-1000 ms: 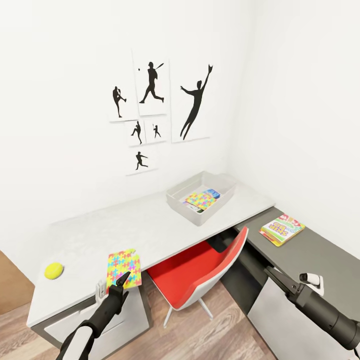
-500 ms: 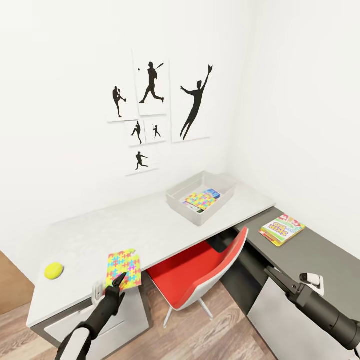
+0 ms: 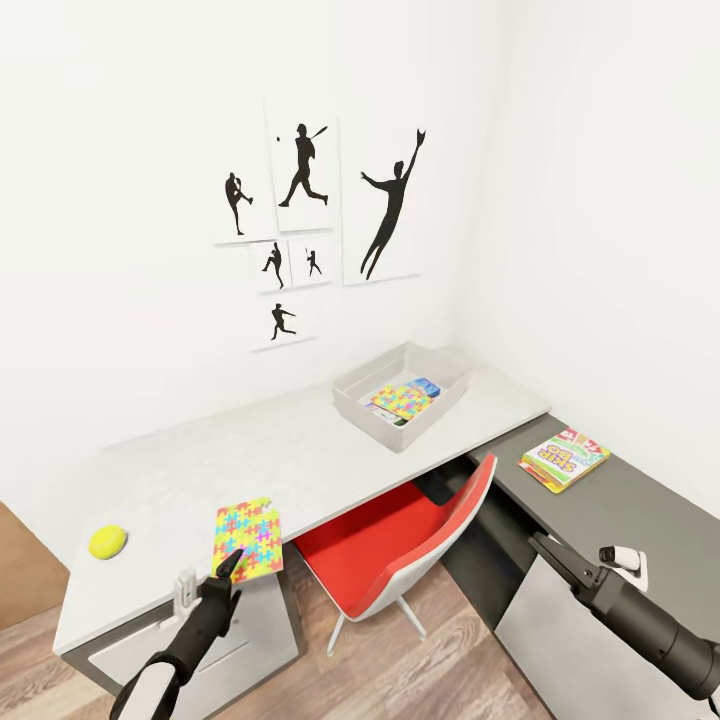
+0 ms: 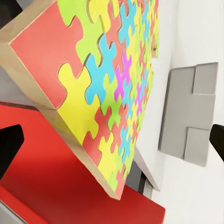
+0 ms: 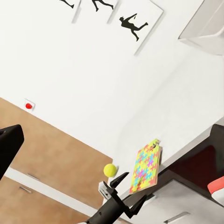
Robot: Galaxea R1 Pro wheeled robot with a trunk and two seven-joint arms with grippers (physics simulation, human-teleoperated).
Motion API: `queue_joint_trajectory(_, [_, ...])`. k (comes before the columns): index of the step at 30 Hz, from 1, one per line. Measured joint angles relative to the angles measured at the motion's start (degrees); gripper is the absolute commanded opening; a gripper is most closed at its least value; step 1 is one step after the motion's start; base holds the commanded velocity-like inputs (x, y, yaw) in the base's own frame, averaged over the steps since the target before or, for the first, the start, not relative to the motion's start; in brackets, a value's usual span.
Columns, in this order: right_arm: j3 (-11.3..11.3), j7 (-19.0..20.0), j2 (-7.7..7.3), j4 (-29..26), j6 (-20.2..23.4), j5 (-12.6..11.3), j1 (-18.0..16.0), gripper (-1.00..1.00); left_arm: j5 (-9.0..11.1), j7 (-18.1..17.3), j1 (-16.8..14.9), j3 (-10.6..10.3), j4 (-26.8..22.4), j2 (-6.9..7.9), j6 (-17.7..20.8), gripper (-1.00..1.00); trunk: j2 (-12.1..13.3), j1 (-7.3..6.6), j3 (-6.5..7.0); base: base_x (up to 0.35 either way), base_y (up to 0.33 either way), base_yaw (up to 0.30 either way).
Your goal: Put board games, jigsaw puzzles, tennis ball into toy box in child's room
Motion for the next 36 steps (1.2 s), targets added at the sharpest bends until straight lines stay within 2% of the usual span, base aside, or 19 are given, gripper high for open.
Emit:
queue_joint_trajectory(10, [0.0, 0.0, 0.01, 0.0, 0.0, 0.0, 0.0, 1.00, 0.0, 0.0, -0.1, 0.1, 0.2, 0.00, -1.2, 1.00, 0.0, 0.00, 0.00, 0.001, 0.000, 0.000])
queue_joint_trajectory(36, [0.0, 0.0, 0.01, 0.0, 0.0, 0.0, 0.0, 1.00, 0.0, -0.3, -0.1, 0.2, 0.2, 0.03, -1.2, 1.00, 0.0, 0.00, 0.00, 0.030, -0.006, 0.000])
